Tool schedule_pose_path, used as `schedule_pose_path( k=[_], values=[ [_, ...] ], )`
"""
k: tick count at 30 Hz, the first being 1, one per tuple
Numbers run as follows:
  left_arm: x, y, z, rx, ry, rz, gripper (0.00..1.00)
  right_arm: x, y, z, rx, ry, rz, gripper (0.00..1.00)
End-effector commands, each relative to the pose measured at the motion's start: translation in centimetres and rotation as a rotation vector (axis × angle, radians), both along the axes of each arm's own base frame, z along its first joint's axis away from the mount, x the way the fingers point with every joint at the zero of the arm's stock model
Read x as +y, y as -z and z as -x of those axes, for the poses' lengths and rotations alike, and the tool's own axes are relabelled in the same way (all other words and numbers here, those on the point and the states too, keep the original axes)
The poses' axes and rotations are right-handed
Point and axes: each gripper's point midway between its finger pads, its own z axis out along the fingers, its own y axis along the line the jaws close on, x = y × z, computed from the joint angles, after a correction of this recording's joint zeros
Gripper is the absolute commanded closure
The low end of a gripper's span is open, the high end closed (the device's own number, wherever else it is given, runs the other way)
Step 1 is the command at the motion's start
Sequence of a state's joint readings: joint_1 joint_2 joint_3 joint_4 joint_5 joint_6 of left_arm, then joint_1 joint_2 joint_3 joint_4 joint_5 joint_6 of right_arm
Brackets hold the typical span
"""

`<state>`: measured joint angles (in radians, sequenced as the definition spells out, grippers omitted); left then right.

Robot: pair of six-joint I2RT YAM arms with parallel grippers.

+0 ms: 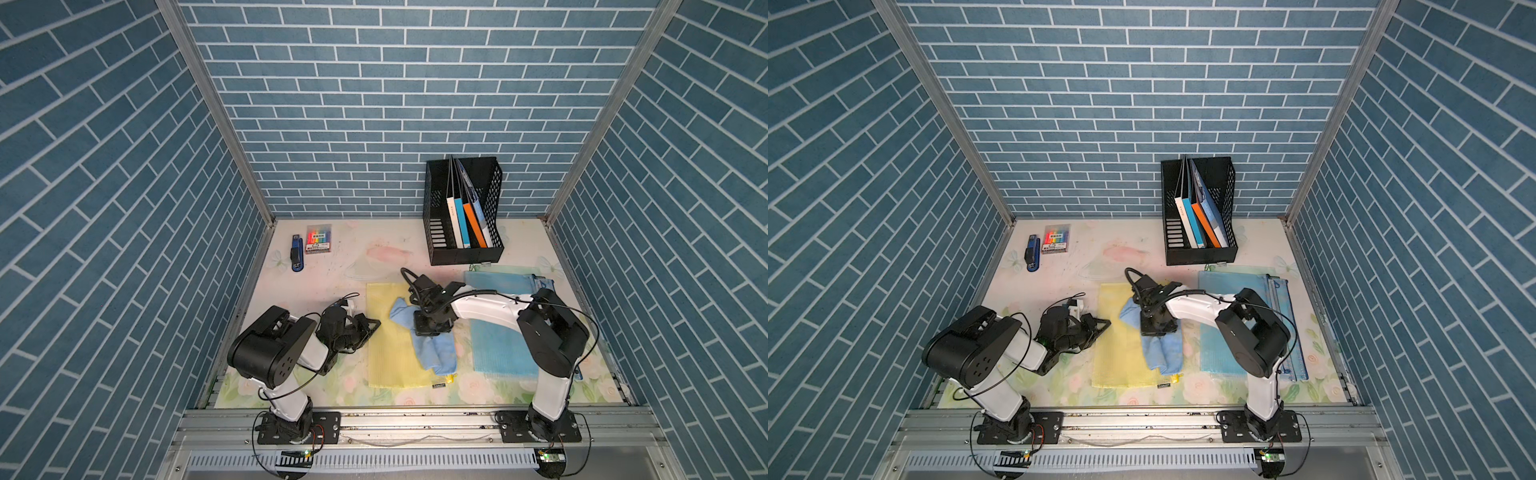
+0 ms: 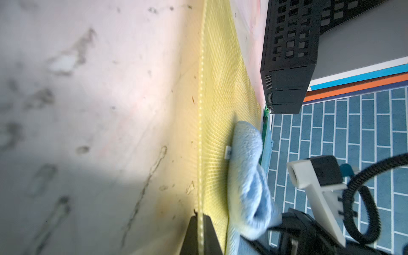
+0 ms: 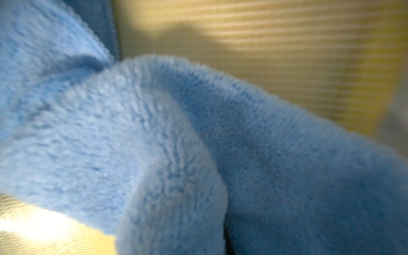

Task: Wipe the document bag
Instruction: Wipe the dirt from the document bag.

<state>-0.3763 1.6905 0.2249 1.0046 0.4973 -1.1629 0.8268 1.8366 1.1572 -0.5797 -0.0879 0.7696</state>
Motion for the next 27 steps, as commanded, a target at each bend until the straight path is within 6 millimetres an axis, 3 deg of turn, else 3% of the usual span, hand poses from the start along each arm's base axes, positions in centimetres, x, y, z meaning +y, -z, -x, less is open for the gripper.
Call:
schedule_pose_path(
  k=[1,4,7,13,17,19,21,25,27],
  values=[
    [0.8,1.0,-0.7,0.015,-0.049,-0.048,1.0,-3.9,0.7,0.5,0.003,0.039,0.135,1.0],
    [0.8,0.9,-0.9,0.014,-0.062,-0.044,1.0,-2.9,0.4,0.5,0.004,0.038,0.106,1.0],
    [0.8,0.8,-1.1,0.013,-0.073,-0.034,1.0,0.1,0.4,1.7,0.006,-0.015,0.058,1.0],
    [1.0,1.0,-1.0,0.032,-0.108,0.009,1.0,8.4,0.9,7.2,0.033,-0.262,0.049,1.0],
    [1.0,1.0,-1.0,0.037,-0.117,0.02,1.0,11.1,1.0,9.7,0.05,-0.309,0.006,1.0],
    [1.1,0.8,-1.1,0.033,-0.119,0.027,1.0,10.2,1.3,9.9,0.052,-0.284,0.014,1.0],
    [1.0,0.3,-1.1,0.021,-0.122,0.048,1.0,6.2,1.5,8.7,0.022,-0.201,0.093,1.0],
    [1.0,-0.1,-1.0,0.019,-0.129,0.064,1.0,-1.4,1.6,7.2,0.024,-0.034,0.087,1.0],
    [1.0,-0.1,-1.0,0.014,-0.126,0.068,1.0,-3.3,1.4,6.7,0.018,-0.013,0.104,1.0]
  ],
)
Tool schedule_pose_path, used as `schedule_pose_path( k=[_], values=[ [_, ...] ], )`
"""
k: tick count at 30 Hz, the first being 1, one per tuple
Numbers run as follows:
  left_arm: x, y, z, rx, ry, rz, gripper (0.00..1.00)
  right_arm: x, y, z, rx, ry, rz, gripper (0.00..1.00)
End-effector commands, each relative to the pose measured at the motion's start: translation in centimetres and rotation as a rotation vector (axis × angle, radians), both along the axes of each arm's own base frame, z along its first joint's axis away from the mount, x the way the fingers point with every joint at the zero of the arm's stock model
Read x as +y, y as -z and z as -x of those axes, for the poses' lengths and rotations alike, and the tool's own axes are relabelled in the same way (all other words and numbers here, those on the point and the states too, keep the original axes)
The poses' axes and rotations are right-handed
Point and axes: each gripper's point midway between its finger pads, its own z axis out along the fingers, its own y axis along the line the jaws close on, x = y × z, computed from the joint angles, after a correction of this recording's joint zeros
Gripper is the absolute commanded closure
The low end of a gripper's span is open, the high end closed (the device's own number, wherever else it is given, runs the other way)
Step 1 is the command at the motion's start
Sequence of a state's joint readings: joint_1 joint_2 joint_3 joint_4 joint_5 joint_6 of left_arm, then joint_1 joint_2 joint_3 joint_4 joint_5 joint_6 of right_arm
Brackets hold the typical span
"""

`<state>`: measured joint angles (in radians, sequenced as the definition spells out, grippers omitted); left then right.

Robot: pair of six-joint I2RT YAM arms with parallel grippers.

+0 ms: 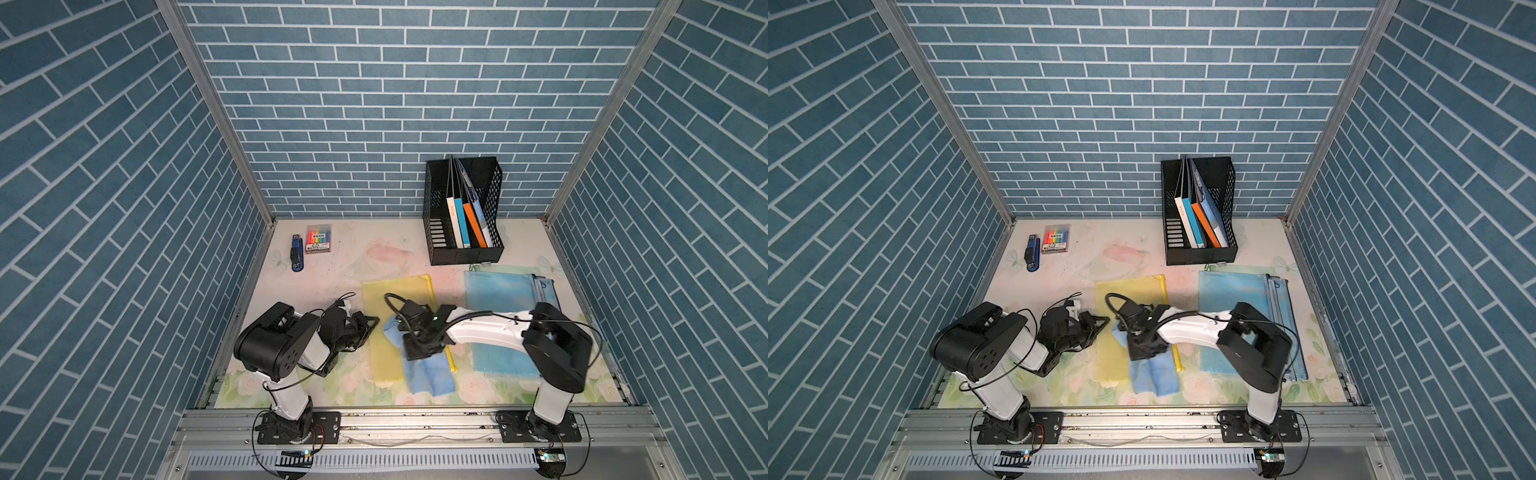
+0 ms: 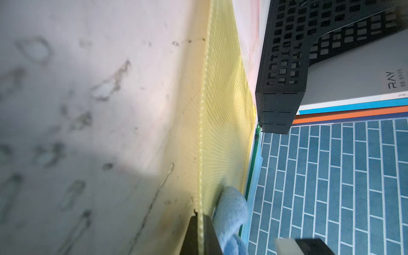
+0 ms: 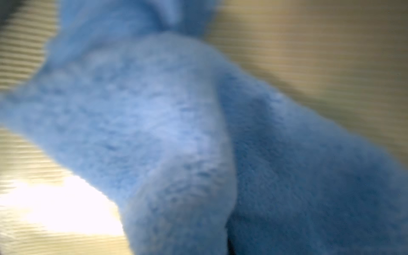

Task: Wipe the document bag
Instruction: Wipe the dirt from the document bag.

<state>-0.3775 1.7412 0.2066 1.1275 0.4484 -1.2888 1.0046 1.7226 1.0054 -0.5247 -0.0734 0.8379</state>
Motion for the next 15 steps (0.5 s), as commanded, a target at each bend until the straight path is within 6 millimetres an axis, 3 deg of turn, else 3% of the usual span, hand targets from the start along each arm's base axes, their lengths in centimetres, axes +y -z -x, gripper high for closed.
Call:
schedule_pose_path(
  k=[1,3,8,13,15],
  values=[
    [0.4,-0.1,-0.2,-0.016,-0.026,0.003,1.0,-4.8,1.1,-0.2,0.014,0.089,0.125,1.0],
    [0.5,0.0,-0.2,-0.012,-0.032,0.006,1.0,-3.7,0.8,-0.6,-0.001,0.072,0.116,1.0],
    [0.5,0.4,-0.3,-0.003,-0.042,0.004,1.0,3.3,0.4,-0.1,-0.025,-0.068,0.073,1.0],
    [0.8,0.5,0.1,0.002,-0.057,0.017,1.0,13.1,-0.9,3.3,-0.07,-0.314,-0.097,1.0],
    [0.9,0.4,0.3,0.002,-0.066,0.038,1.0,14.7,-0.8,4.4,-0.061,-0.337,-0.164,1.0]
  ],
)
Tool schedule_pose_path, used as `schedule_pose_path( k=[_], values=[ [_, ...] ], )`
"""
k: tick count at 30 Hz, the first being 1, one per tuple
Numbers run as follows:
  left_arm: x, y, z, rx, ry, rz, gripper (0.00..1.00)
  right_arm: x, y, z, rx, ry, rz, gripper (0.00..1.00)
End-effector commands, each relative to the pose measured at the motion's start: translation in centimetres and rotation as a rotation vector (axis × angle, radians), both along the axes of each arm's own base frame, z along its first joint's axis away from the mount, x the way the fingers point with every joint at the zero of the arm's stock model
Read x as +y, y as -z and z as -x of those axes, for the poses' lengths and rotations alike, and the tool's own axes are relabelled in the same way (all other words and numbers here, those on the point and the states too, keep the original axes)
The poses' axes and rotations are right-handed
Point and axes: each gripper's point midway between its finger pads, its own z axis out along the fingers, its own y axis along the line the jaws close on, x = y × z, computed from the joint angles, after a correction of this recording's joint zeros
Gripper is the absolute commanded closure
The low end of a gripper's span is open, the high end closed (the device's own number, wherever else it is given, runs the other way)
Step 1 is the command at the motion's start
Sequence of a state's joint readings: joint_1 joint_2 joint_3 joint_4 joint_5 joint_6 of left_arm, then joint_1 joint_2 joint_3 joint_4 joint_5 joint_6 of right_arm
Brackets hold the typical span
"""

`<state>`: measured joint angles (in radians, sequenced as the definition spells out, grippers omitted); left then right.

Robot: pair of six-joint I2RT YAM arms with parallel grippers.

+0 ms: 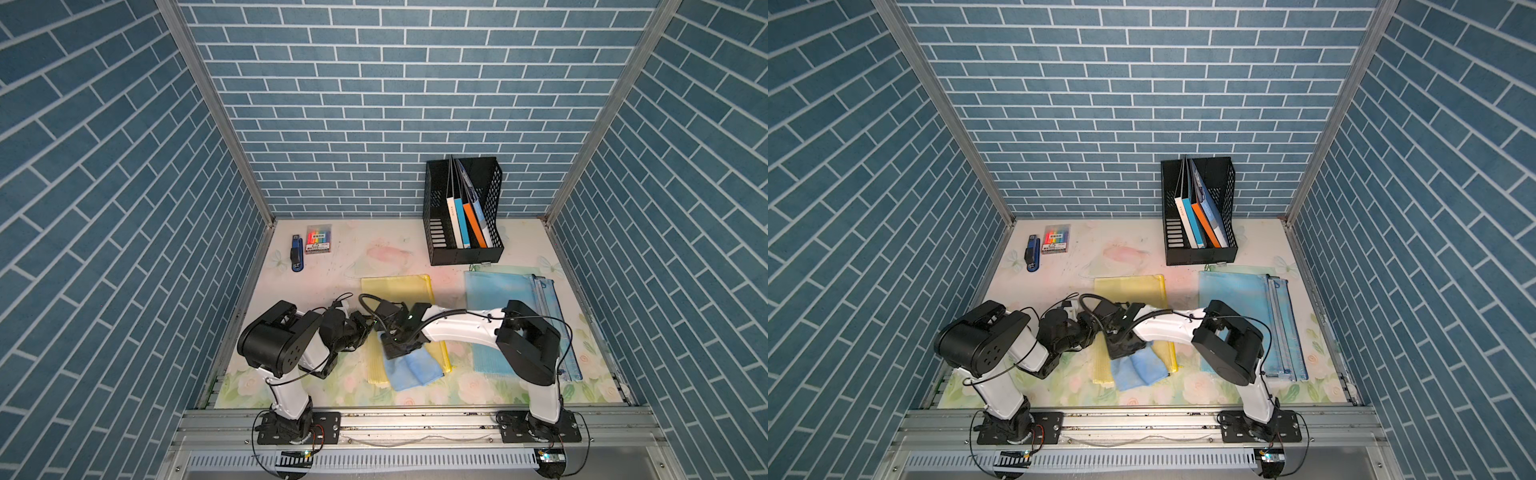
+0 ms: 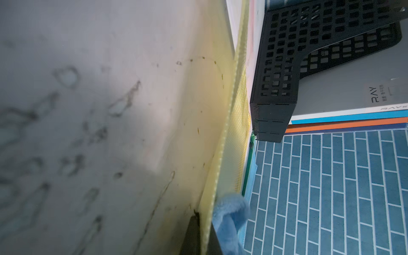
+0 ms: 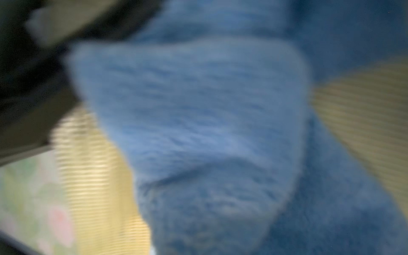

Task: Wipe the document bag
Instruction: Wipe the dirt from the document bag.

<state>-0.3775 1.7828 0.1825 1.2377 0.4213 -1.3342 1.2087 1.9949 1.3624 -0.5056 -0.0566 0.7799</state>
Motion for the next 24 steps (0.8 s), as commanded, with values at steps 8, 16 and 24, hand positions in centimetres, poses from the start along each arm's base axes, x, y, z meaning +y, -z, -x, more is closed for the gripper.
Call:
schedule_pose_path(
  k=[8,16,24],
  values=[
    [0.4,0.9,0.9,0.028,-0.01,0.017,1.0,0.8,2.3,2.9,0.102,-0.043,-0.045,1.0],
    [-0.7,1.4,0.3,0.021,0.105,-0.088,1.0,-10.2,1.1,-0.7,0.063,0.21,0.11,1.0],
    [-0.8,1.2,0.0,-0.008,0.163,-0.173,1.0,-17.1,-0.3,-4.5,0.049,0.369,0.171,1.0]
  ],
)
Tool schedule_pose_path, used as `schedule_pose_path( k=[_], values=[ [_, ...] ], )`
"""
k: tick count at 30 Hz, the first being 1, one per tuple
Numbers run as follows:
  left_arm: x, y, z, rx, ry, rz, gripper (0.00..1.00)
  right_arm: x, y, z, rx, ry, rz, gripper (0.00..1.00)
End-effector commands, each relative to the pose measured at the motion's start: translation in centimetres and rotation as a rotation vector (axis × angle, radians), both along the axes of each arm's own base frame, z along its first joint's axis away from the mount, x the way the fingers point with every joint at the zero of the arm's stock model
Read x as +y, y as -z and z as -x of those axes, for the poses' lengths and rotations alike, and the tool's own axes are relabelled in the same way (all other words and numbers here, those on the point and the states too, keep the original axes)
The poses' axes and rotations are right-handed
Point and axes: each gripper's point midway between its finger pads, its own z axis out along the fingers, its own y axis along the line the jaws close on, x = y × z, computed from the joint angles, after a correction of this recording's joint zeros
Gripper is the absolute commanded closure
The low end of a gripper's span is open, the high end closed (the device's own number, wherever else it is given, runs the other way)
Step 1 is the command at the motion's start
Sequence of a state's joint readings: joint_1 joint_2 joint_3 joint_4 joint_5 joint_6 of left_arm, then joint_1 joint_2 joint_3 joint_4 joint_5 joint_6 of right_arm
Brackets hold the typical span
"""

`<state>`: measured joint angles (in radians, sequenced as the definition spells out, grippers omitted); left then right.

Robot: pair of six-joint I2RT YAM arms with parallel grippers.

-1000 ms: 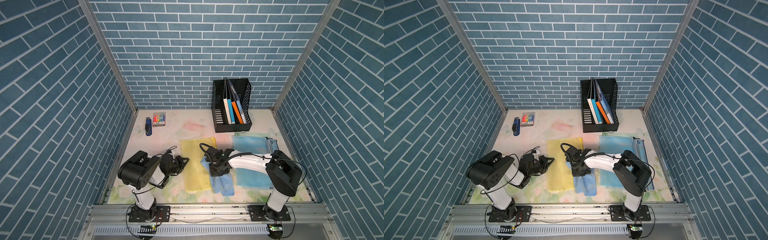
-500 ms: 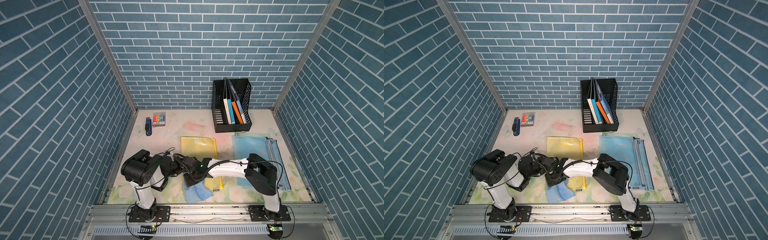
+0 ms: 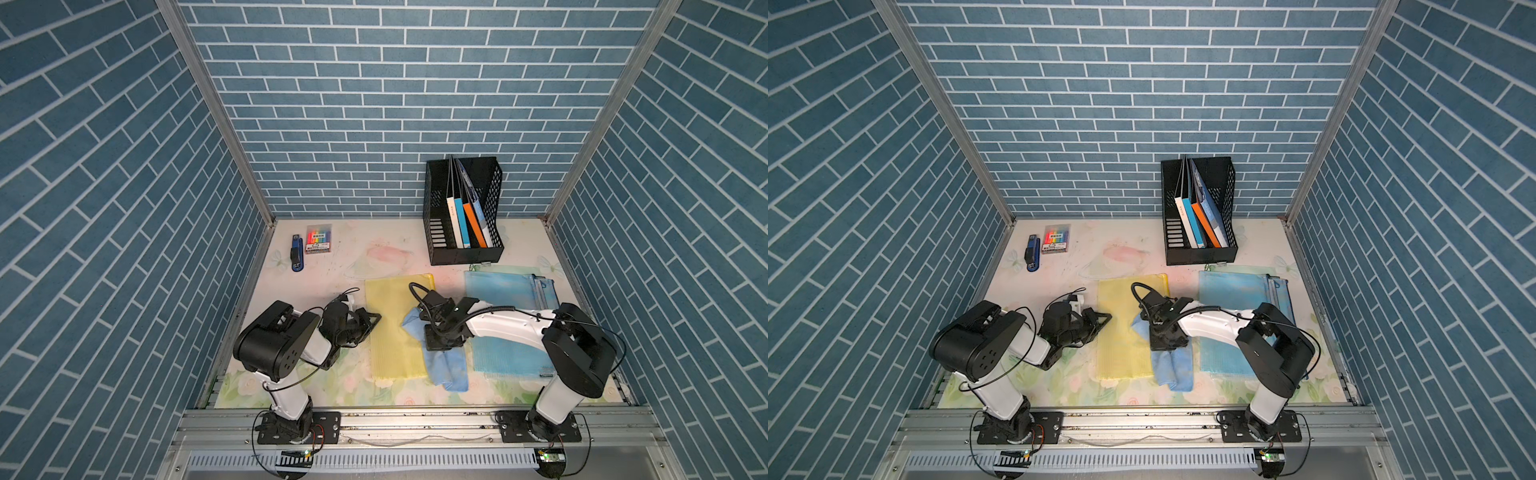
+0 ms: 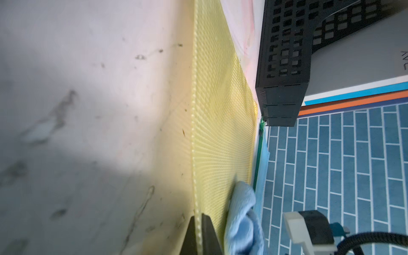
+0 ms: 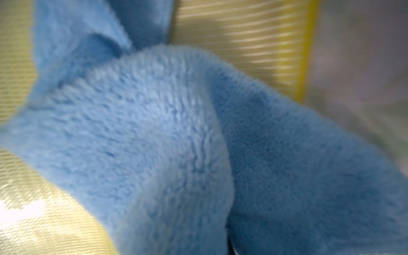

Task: Wipe the document bag
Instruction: Wipe the dirt from the document bag.

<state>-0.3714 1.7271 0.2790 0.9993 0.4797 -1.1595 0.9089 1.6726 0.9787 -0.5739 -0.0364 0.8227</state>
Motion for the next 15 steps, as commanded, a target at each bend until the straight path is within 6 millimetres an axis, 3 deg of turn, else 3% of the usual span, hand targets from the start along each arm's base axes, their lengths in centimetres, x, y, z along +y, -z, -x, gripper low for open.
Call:
schedule_pose_path(
  k=[1,3,5,10,12,15],
  values=[
    [0.3,0.9,0.6,0.014,0.038,-0.061,1.0,-0.8,-0.3,-0.1,0.005,0.02,0.054,1.0],
    [0.2,0.9,0.7,0.013,0.037,-0.05,1.0,1.2,0.3,-0.4,0.043,-0.002,0.042,1.0],
    [0.2,1.0,0.9,0.02,0.036,-0.041,1.0,4.4,0.5,-0.5,0.045,-0.056,0.022,1.0],
    [0.2,1.1,1.2,0.028,0.036,-0.029,1.0,11.0,-0.1,-1.1,0.029,-0.17,-0.025,1.0],
    [-0.1,0.8,1.3,0.029,0.038,-0.003,1.0,12.0,0.1,-1.4,0.05,-0.19,-0.041,1.0],
    [-0.4,0.2,1.2,0.018,0.042,0.007,1.0,11.6,0.9,-2.5,0.061,-0.183,-0.025,1.0]
  ],
)
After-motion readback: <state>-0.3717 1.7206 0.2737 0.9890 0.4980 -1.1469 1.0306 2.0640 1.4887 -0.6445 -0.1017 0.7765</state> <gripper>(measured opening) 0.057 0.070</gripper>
